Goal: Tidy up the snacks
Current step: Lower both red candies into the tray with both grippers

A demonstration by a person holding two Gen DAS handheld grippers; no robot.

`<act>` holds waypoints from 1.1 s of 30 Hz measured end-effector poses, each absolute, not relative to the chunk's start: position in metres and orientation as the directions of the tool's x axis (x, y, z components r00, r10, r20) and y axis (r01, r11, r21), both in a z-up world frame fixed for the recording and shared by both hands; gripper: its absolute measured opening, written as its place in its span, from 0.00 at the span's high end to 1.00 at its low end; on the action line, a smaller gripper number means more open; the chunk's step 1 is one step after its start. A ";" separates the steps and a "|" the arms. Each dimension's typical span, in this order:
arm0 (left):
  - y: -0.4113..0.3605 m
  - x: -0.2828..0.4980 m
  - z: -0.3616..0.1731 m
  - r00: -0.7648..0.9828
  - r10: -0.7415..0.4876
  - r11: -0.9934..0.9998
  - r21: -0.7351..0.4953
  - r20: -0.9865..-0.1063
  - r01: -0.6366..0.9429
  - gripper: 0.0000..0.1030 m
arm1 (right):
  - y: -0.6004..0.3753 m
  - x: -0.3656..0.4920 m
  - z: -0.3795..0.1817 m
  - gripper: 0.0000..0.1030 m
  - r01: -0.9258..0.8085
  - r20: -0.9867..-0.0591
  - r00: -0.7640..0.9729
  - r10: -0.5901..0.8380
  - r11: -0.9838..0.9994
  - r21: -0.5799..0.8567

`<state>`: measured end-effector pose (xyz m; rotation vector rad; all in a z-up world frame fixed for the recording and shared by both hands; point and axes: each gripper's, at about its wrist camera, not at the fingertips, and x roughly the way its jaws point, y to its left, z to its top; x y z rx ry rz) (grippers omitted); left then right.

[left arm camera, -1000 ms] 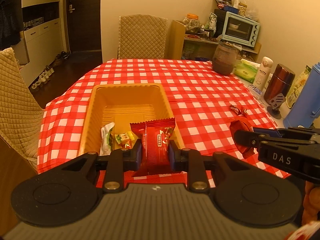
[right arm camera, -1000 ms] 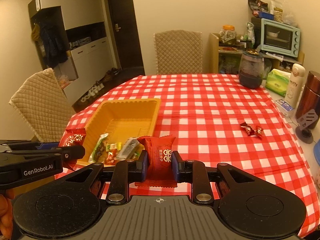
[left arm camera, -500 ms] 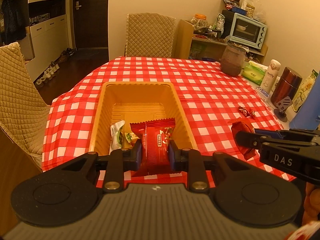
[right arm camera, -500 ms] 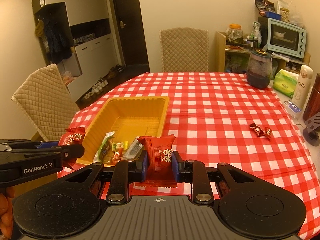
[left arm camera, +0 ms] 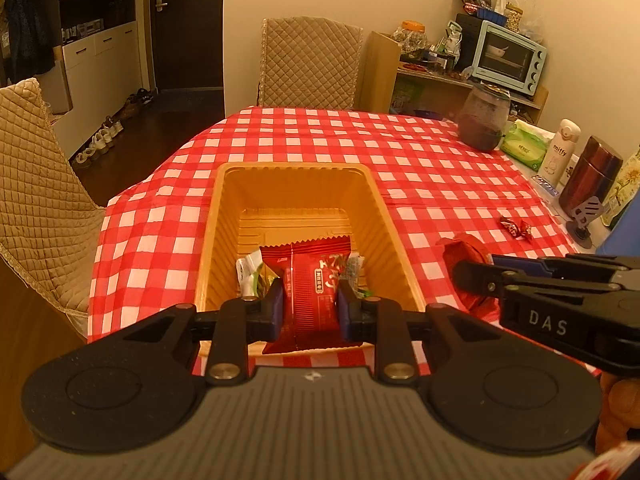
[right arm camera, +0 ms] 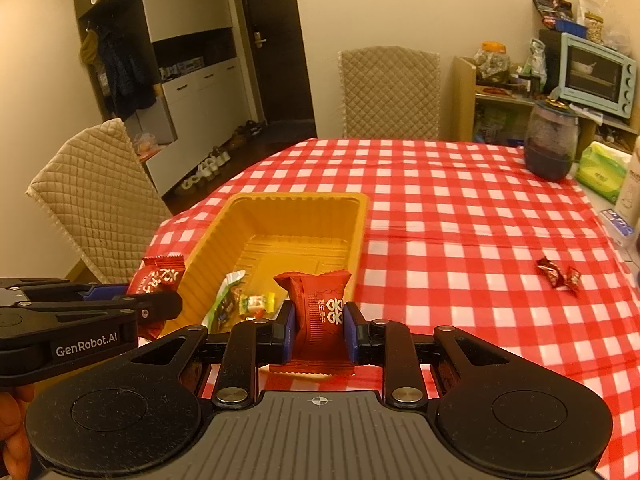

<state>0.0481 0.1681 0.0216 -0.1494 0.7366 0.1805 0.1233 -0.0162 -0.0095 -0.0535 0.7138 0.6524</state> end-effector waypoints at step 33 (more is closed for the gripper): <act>0.230 0.178 -0.026 0.681 0.078 0.984 -0.053 -0.728 -0.170 0.77 | 0.070 0.254 -0.056 0.75 -0.570 -0.663 0.511 0.547 0.793 0.216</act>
